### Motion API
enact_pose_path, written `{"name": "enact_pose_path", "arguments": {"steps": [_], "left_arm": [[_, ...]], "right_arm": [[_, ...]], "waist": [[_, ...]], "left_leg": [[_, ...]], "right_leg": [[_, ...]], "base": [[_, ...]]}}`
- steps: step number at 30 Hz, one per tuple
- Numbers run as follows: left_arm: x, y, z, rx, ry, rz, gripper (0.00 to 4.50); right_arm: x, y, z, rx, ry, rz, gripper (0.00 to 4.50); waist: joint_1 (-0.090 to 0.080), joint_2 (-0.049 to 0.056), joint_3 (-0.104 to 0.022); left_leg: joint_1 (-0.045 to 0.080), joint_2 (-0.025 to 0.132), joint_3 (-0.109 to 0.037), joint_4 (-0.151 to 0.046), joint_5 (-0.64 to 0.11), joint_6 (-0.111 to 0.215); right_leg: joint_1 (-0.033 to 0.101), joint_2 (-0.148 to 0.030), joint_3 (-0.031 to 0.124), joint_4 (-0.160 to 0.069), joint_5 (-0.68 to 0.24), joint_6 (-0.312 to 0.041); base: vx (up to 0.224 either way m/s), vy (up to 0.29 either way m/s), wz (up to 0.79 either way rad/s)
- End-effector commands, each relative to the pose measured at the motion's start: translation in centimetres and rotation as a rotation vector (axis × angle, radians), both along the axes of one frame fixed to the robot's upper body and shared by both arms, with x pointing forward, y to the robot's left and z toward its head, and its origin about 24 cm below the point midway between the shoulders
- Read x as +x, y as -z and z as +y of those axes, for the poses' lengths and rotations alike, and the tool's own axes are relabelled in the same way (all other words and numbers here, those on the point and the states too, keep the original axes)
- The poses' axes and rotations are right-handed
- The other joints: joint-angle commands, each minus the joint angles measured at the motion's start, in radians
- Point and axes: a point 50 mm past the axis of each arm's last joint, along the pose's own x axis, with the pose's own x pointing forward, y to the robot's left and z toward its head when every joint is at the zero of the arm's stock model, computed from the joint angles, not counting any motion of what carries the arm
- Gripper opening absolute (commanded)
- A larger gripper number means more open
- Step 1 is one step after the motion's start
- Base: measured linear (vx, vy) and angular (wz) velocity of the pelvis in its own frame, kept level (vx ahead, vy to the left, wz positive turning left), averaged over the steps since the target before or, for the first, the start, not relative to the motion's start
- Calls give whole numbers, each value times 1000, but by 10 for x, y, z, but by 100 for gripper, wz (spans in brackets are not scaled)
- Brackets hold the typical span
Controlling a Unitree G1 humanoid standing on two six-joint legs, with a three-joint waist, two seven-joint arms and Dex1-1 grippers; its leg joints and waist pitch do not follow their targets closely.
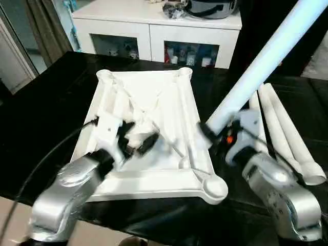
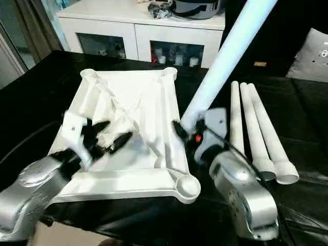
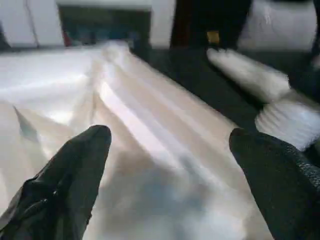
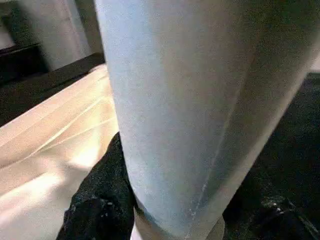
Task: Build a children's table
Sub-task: Pick table leg, then move to table
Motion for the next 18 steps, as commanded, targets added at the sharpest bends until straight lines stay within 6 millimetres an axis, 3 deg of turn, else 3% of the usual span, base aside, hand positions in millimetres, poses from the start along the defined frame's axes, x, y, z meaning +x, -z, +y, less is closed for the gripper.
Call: {"name": "enact_pose_path", "arguments": {"steps": [1,3,4,7,8,9,11,13,14,16,18], "left_arm": [[3,4,9,31,-103,-1,440],[0,7,8,32,-114,12,440],[-4,8,5,25,-89,23,440],[-5,7,1,22,-75,24,440],[-5,7,0,10,-71,26,440],[-4,7,-2,8,-68,29,440],[-2,8,-4,21,-63,28,440],[-1,8,-3,14,-77,21,440],[0,7,-2,8,-91,15,440],[-1,7,-1,4,-87,13,440],[-1,9,2,25,-86,12,440]], "right_arm": [[-1,-4,-4,-34,19,-50,190],[-4,-2,-6,-18,28,-44,190],[-7,0,-7,-42,46,-41,190],[-13,5,-3,13,-42,35,190],[-13,5,-6,1,18,31,190],[-13,5,-10,1,70,36,190],[-15,8,-11,16,62,66,190],[-17,10,-12,-5,58,67,190],[-19,10,-10,-4,38,52,190],[-20,10,-10,-10,37,45,190],[-18,11,-8,-53,33,41,190]], "waist": [[-6,-10,-51],[-10,-12,-53],[-11,-4,-55],[-16,-5,-58],[-16,-5,-59],[-19,-4,-63],[-20,-6,-68],[-21,-7,-66],[-22,-10,-64],[-26,-9,-58],[-30,-14,-56]], "left_leg": [[29,38,-19,-85,-340,-72],[25,36,-20,-84,-327,-67],[25,36,-21,-83,-319,-67],[25,36,-23,-81,-309,-61],[25,35,-22,-81,-305,-58],[12,31,-19,-72,-181,-47],[11,26,-15,-64,-151,-19],[8,25,-13,-64,-160,-9],[9,28,-12,-64,-195,-3],[20,31,-15,-71,-305,-20],[20,36,-20,-77,-326,-39]], "right_leg": [[13,-56,32,-99,-317,-79],[15,-56,33,-101,-310,-54],[12,-54,32,-100,-289,-54],[16,-49,30,-93,-221,-72],[17,-48,30,-92,-206,-77],[11,-41,27,-84,-40,-112],[15,-41,24,-78,12,-135],[13,-42,23,-83,-14,-143],[12,-45,23,-89,-88,-148],[14,-50,23,-97,-264,-121],[11,-50,27,-103,-313,-83]], "base": [[0,0,0],[0,0,0],[0,0,0],[0,0,0],[0,0,0],[0,0,0],[0,0,0],[0,0,0],[0,0,0],[0,0,0],[0,0,0]]}}
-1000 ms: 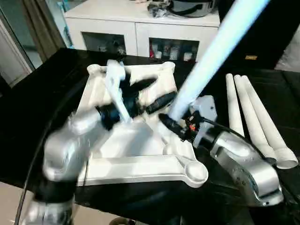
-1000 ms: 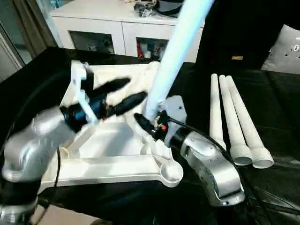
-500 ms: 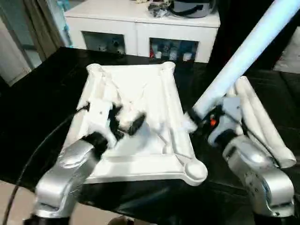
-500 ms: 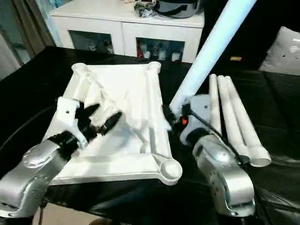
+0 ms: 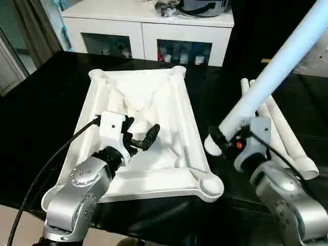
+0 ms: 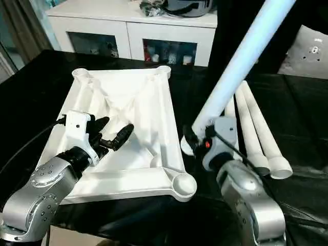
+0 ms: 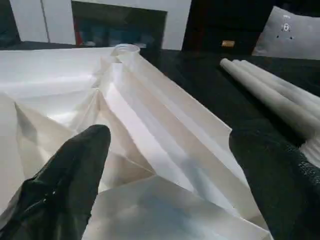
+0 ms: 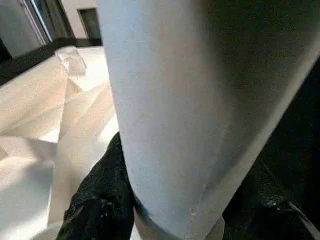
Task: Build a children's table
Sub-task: Move to table
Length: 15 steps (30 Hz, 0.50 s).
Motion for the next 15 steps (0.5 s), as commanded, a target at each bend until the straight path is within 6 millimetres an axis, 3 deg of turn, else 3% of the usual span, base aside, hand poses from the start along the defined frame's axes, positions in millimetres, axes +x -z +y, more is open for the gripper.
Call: {"name": "enact_pose_path", "arguments": {"steps": [1,2,7,8,9,10,11,12,13,14,15], "left_arm": [[1,1,5,24,-20,-8,440],[2,3,6,29,-33,2,440],[8,-1,4,18,-55,-25,440],[8,0,2,23,-53,-23,440],[9,0,1,26,-52,-18,440],[9,0,0,27,-52,-18,440],[9,0,0,28,-52,-18,440],[9,1,0,30,-61,-15,440],[8,1,0,28,-62,-14,440],[8,1,1,28,-64,-15,440],[7,1,1,28,-63,-15,440]], "right_arm": [[1,-8,3,-33,-19,-48,190],[2,-8,4,-44,-31,-43,190],[5,-8,5,-55,-45,-37,190],[5,-8,6,-48,-52,-37,190],[5,-8,6,-43,-56,-36,190],[6,-8,6,-45,-57,-38,190],[6,-8,6,-48,-58,-40,190],[7,-7,6,-55,-57,-43,190],[8,-7,7,-59,-58,-46,190],[10,-6,7,-64,-52,-50,190],[11,-5,7,-65,-46,-50,190]], "waist": [[-1,-11,-53],[-1,-15,-53],[-1,-18,-57],[0,-17,-58],[1,-17,-64],[3,-15,-73],[5,-20,-90],[8,-14,-112],[8,-18,-119],[10,-15,-123],[12,-8,-109]], "left_leg": [[31,36,-21,-81,-325,-43],[29,36,-20,-80,-311,-44],[31,36,-17,-75,-267,-36],[26,35,-17,-73,-226,-29],[13,29,-14,-59,-76,5],[8,23,-11,-49,11,29],[-7,6,-3,-25,224,102],[-20,-8,-4,0,349,184],[-29,-16,-2,11,354,218],[-44,-14,-5,16,320,262],[-42,-2,-6,13,86,258]], "right_leg": [[22,-50,27,-100,-308,-79],[24,-51,28,-97,-283,-74],[26,-50,30,-92,-205,-88],[25,-49,30,-88,-154,-98],[19,-40,25,-76,45,-134],[17,-37,20,-66,161,-156],[1,-20,3,-46,442,-207],[-14,-14,-13,-34,637,-248],[-16,-14,-16,-36,682,-264],[-31,-19,-25,-42,661,-290],[-45,-39,-29,-85,344,-296]], "base": [[0,0,0],[0,0,0],[0,0,0],[0,0,0],[0,0,0],[0,0,0],[0,0,0],[0,0,0],[0,0,0],[-90,24,5],[-130,27,6]]}}
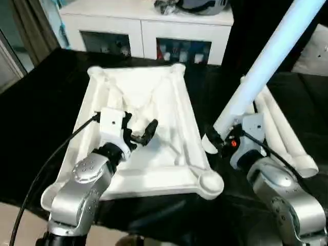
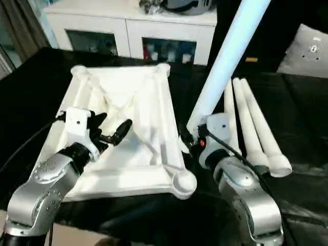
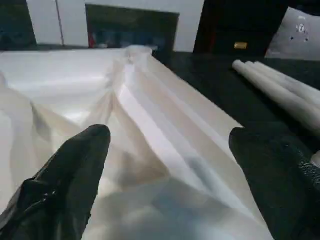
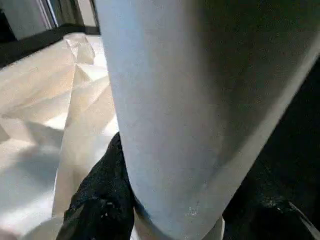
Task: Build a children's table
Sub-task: Move to table
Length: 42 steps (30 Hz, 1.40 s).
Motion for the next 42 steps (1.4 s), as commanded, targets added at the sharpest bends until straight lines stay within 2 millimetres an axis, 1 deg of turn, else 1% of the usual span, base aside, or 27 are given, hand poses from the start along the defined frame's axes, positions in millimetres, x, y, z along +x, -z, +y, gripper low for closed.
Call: {"name": "enact_pose_path", "arguments": {"steps": [1,2,3,4,5,6,7,8,9,10,11,12,13,14,17,20,22,26,28,29,30,31,32,34,36,38,42], "left_arm": [[-1,2,3,15,-14,7,440],[-1,2,4,22,-11,5,440],[-1,2,4,33,-9,7,440],[0,3,6,58,-3,13,440],[0,4,6,71,2,15,440],[1,4,6,84,6,15,440],[0,3,5,78,20,12,440],[0,2,4,73,29,9,440],[0,1,3,65,48,2,440],[-1,0,2,60,58,-2,440],[0,0,2,61,57,-1,440],[0,1,1,66,53,4,440],[1,2,1,72,51,11,440],[2,3,1,74,48,15,440],[5,3,-2,59,33,15,440],[7,5,-3,59,8,19,440],[8,5,-5,95,8,7,440],[7,8,-8,94,2,36,440],[8,8,-7,77,-19,41,440],[9,8,-6,66,-28,45,440],[9,8,-5,71,-30,44,440],[9,8,-5,81,-25,40,440],[10,8,-5,92,-15,35,440],[11,8,-5,101,14,39,440],[11,6,-10,115,125,36,440],[13,5,-11,147,211,43,440],[12,7,-12,218,378,53,440]], "right_arm": [[3,-3,3,-2,-2,-26,190],[4,-3,4,-5,3,-27,190],[5,-2,4,-12,10,-23,190],[5,1,6,-34,19,-26,190],[5,2,6,-38,19,-31,190],[5,2,7,-32,15,-25,190],[5,2,7,-25,11,-20,190],[4,2,7,-21,8,-17,190],[5,2,6,0,14,-18,190],[5,1,5,15,17,-15,190],[6,1,4,16,22,-19,190],[7,-1,1,17,31,-27,190],[7,-2,0,17,37,-32,190],[8,-2,-1,16,41,-34,190],[7,-2,-6,16,56,-30,190],[7,-2,-8,-1,50,-29,190],[6,-1,-9,-4,42,-22,190],[7,-2,-10,-18,18,-22,190],[10,-4,-12,-31,19,-33,190],[11,-5,-14,-30,20,-33,190],[12,-6,-15,-28,18,-34,190],[12,-7,-16,-23,12,-36,190],[13,-7,-16,-17,1,-38,190],[12,-8,-15,-8,-35,-28,190],[11,-8,-13,9,-79,-13,190],[11,-12,-10,63,-107,-31,190],[15,-11,-11,57,-102,-40,190]], "waist": [[8,-2,-75],[-8,-1,-42],[-24,8,-21],[-45,26,10],[65,33,19],[132,42,-17],[75,-14,-40],[34,-54,-3],[48,-38,2],[60,-44,38],[74,-24,2],[58,13,-6],[28,-1,10],[24,43,-14],[-7,34,-17],[-27,5,-22],[-40,8,-27],[-88,32,-26],[-98,16,-29],[-96,-10,-31],[-62,-66,-40],[-35,-70,-53],[-34,-71,-22],[-15,-49,-27],[-8,-14,-36],[-7,-8,-40],[14,-12,-32]], "left_leg": [[64,10,-6,-22,-98,189],[107,21,-10,-28,-447,84],[146,25,-23,-28,-632,8],[119,63,-46,-126,-921,-98],[-80,68,56,-257,-1094,-178],[-73,29,159,-233,-924,-204],[-19,55,136,-149,-667,-186],[158,20,-23,225,-207,-100],[83,10,-52,202,-148,-43],[50,-15,-106,196,-130,-55],[103,-3,-107,108,-194,-100],[160,47,-111,6,-468,-160],[133,57,-125,-37,-565,-163],[143,61,-140,-70,-598,-159],[136,45,-117,-104,-481,-129],[132,30,-87,-103,-413,-116],[134,40,-86,-107,-337,-112],[175,166,-183,-178,-448,-23],[173,168,-180,-183,-443,80],[147,104,-132,-139,-371,175],[75,-74,-14,58,-263,187],[66,-82,-11,101,-230,172],[44,-67,-27,83,-104,100],[68,-32,-60,16,-82,81],[93,27,-105,-46,-97,122],[131,85,-124,-61,-140,138],[116,59,-95,-66,-135,87]], "right_leg": [[27,-48,-14,-99,68,-277],[13,-48,-29,-134,-455,-174],[-5,-36,-56,-153,-665,-88],[35,24,-125,-104,-706,34],[187,27,-129,221,-431,-47],[193,32,-85,241,-529,-73],[181,-28,-9,215,-732,-42],[-87,-195,113,-156,-1322,21],[14,-169,159,-140,-1311,-30],[77,-165,117,-109,-1120,-118],[102,-106,73,-47,-832,-147],[53,-35,34,-1,-605,-162],[79,-31,28,14,-506,-154],[105,-35,20,26,-267,-155],[151,-61,5,-29,-79,-139],[156,-77,24,-62,-140,-147],[156,-61,14,-61,-93,-154],[113,-17,-25,23,-102,-205],[106,-31,-20,35,-80,-251],[118,-59,4,-22,-27,-366],[177,-88,41,-128,-34,-455],[196,-108,62,-127,-45,-427],[186,-122,60,-114,-82,-239],[180,-126,66,-113,-134,-1],[174,-80,27,-103,-149,106],[148,-96,32,-86,-130,63],[160,-111,33,-92,-121,-71]], "base": [[-130,27,6],[-185,46,1],[-176,55,-13],[-176,55,-13],[3,65,-7],[0,0,0],[0,0,0],[-110,-138,25],[-48,-60,10],[-48,-60,10],[-41,88,4],[-142,74,16],[-142,74,16],[-136,93,3],[-33,117,-7],[-18,54,-4],[0,0,0],[0,-61,-1],[4,-161,7],[-2,-205,2],[-5,-194,1],[-5,-194,1],[-7,-178,-7],[-12,-166,-7],[-14,-117,-6],[-23,-96,0],[0,0,0]]}}
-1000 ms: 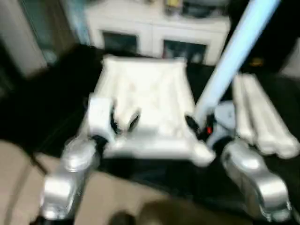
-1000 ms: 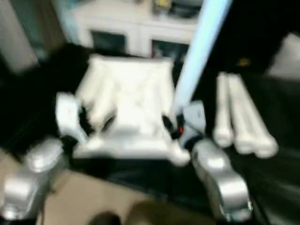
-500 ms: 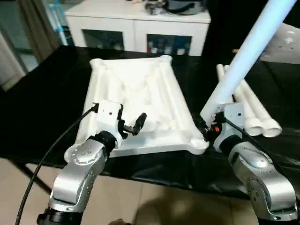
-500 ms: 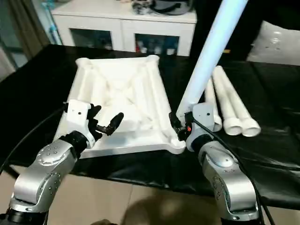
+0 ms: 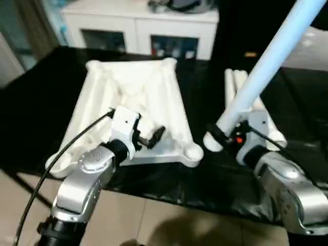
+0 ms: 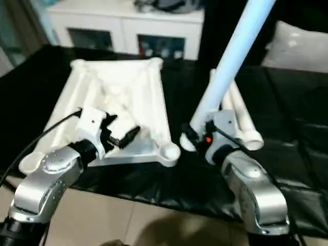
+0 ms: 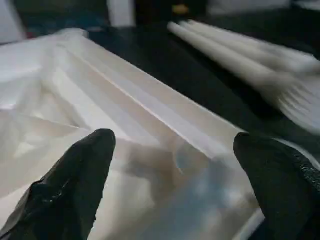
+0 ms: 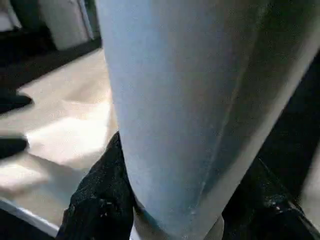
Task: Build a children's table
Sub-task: Move to table
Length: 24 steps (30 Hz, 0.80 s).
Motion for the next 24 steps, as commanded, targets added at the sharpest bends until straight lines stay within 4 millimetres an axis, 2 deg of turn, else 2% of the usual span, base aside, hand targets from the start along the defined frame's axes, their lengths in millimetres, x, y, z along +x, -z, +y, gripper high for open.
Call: {"name": "enact_pose_path", "arguments": {"steps": [1,2,4,5,6,7,8,9,10,11,12,13,14,16,18,20,21,22,23,24], "left_arm": [[-5,4,-3,84,226,46,440],[-6,6,-3,101,267,61,440],[-6,9,-1,129,324,87,440],[-6,9,-1,132,332,92,445],[-5,11,0,151,367,114,448],[-4,14,3,170,432,146,448],[-4,14,3,171,438,149,448],[2,15,3,186,455,147,448],[2,15,3,186,455,147,450],[7,16,2,194,452,134,450],[11,16,2,193,449,133,450],[15,16,-1,174,463,132,427],[18,15,-4,144,488,138,413],[21,15,-10,127,520,136,403],[23,15,-13,112,534,148,403],[25,18,-17,122,569,155,403],[25,20,-18,130,579,155,403],[27,22,-20,140,587,156,403],[28,24,-21,138,585,159,403],[29,24,-22,141,588,160,378]], "right_arm": [[7,0,-3,-10,20,11,190],[7,1,-4,-9,16,27,190],[7,2,-2,-5,-19,58,190],[7,2,-2,-5,-24,59,190],[6,2,0,-2,-49,63,190],[4,0,4,1,-115,53,190],[4,0,4,0,-123,51,190],[3,0,5,-19,-153,32,190],[3,0,5,-19,-153,32,190],[2,0,5,-27,-167,27,190],[2,0,5,-32,-171,21,190],[2,0,5,-43,-169,14,190],[1,0,5,-71,-157,2,190],[1,1,4,-80,-151,0,190],[0,0,3,-73,-155,4,190],[-1,0,0,-50,-156,18,190],[-1,0,0,-51,-153,18,190],[-2,0,-2,-54,-149,17,190],[-2,0,-2,-54,-147,17,190],[-3,1,-3,-50,-143,21,190]], "waist": [[10,-3,-48],[10,1,-50],[3,11,-51],[3,10,-50],[5,9,-49],[8,13,-48],[12,7,-48],[18,16,-45],[18,16,-45],[17,16,-45],[15,14,-47],[15,16,-46],[17,19,-48],[18,16,-47],[21,13,-49],[18,18,-50],[18,15,-51],[17,17,-52],[17,16,-51],[17,17,-53]], "left_leg": [[13,113,-38,-65,-66,73],[17,119,-41,-69,-72,71],[34,146,-49,-81,-120,54],[37,145,-45,-83,-136,53],[33,133,-35,-80,-148,44],[28,126,-29,-77,-150,42],[27,122,-21,-74,-146,35],[28,121,-17,-74,-152,32],[28,121,-17,-74,-152,32],[34,129,-15,-79,-185,22],[36,133,-14,-83,-202,15],[34,133,-14,-84,-206,15],[38,134,-13,-85,-216,7],[39,131,-7,-84,-224,-2],[31,129,-4,-81,-203,9],[31,132,-3,-83,-201,17],[33,131,0,-81,-204,20],[32,131,0,-81,-198,23],[30,131,1,-81,-193,26],[31,134,1,-82,-192,26]], "right_leg": [[51,-177,94,-103,-55,-3],[48,-174,93,-99,-59,-8],[40,-176,91,-86,-30,-58],[36,-178,93,-86,-27,-70],[39,-187,96,-89,-22,-89],[42,-192,98,-93,-31,-93],[45,-193,98,-98,-55,-91],[39,-189,96,-106,-94,-86],[39,-189,96,-106,-94,-86],[36,-187,94,-106,-132,-86],[34,-189,94,-103,-137,-89],[34,-192,94,-104,-138,-91],[30,-192,94,-104,-139,-96],[30,-197,97,-107,-138,-102],[36,-204,96,-104,-130,-110],[34,-200,95,-103,-123,-109],[33,-200,94,-104,-126,-104],[33,-202,95,-104,-116,-106],[33,-201,94,-104,-110,-107],[33,-202,94,-101,-96,-110]], "base": [[0,0,0],[0,0,0],[0,0,0],[0,0,0],[0,0,0],[0,0,0],[0,0,0],[0,0,0],[0,0,0],[0,0,0],[0,0,0],[0,0,0],[0,0,0],[0,0,0],[0,0,0],[0,0,0],[0,0,0],[0,0,0],[0,0,0],[0,0,0]]}}
